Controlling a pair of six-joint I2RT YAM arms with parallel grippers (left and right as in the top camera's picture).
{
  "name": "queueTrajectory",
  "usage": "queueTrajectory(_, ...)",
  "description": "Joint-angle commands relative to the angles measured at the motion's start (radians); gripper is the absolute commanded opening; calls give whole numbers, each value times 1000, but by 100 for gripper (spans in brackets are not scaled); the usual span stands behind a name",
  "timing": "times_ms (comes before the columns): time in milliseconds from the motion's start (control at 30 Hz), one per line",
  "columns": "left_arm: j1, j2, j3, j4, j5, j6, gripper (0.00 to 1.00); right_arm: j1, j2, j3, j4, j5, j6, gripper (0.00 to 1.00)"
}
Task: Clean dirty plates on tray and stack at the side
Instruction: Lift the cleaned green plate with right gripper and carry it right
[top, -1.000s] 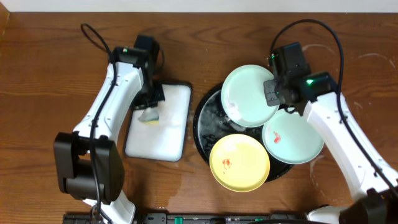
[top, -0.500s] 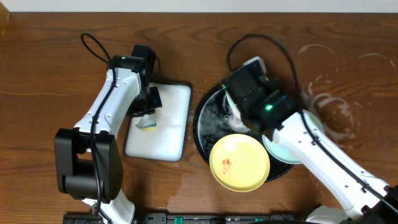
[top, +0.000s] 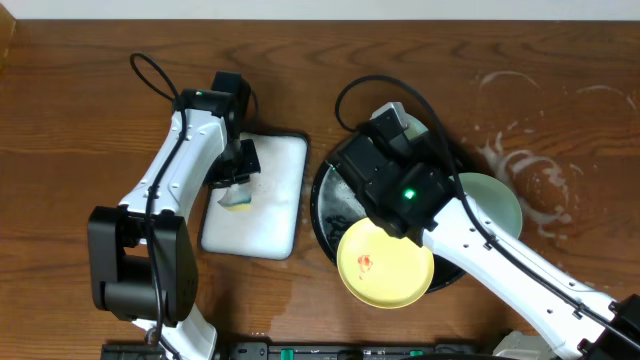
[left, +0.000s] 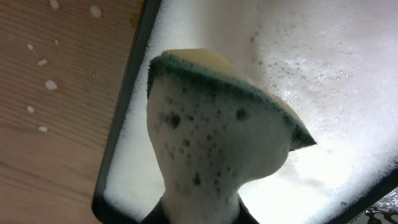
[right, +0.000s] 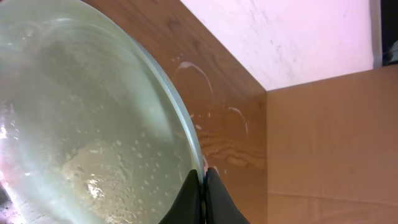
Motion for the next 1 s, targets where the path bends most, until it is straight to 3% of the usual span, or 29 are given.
queueTrajectory(0, 2, -2, -1, 0, -16, 8, 13, 29, -16, 9, -4, 71, -1, 1)
queueTrajectory(200, 2, -2, -1, 0, -16, 9, 13, 63, -16, 9, -4, 156, -6, 1)
queueTrajectory(967, 2, -2, -1, 0, -16, 9, 13, 69, -16, 9, -7, 160, -39, 1)
